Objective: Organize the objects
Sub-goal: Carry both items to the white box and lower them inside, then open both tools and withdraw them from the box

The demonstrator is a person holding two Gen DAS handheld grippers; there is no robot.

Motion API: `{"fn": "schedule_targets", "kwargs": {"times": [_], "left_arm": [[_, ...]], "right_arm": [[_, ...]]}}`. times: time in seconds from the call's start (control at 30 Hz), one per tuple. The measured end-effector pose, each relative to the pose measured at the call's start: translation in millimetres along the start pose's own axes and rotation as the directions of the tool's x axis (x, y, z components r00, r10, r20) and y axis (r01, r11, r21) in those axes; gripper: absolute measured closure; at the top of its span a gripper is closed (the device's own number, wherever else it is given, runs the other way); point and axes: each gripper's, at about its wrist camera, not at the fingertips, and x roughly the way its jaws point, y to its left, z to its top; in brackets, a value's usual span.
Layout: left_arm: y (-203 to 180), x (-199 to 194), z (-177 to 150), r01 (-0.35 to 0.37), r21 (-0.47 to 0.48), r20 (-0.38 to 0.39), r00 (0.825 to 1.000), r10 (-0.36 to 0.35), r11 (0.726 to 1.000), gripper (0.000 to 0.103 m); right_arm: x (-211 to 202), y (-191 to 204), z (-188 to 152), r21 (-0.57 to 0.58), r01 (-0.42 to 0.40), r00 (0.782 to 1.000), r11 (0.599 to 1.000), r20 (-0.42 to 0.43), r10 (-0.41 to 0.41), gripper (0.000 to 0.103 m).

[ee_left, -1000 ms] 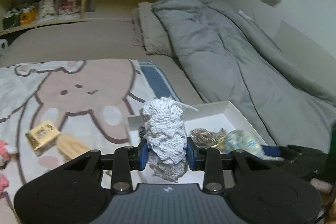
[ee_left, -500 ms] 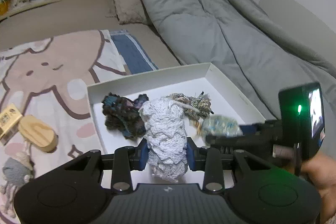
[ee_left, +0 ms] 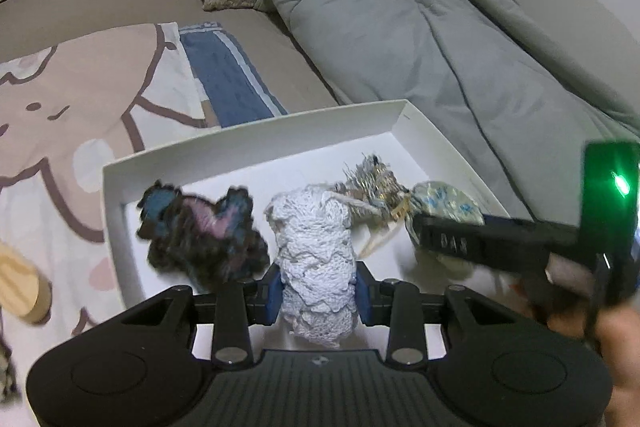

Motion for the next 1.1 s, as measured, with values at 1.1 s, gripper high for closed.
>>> {"fn": "schedule_targets", "kwargs": {"times": [1.1], "left_arm": [[13,-10,21,-0.133,-0.030,0.037,0.990,0.134,0.991,0.035]], "right_arm": [[-42,-9,-2,-0.002,-0.018,1.000,1.000,0.025,0.018,0.020]]}}
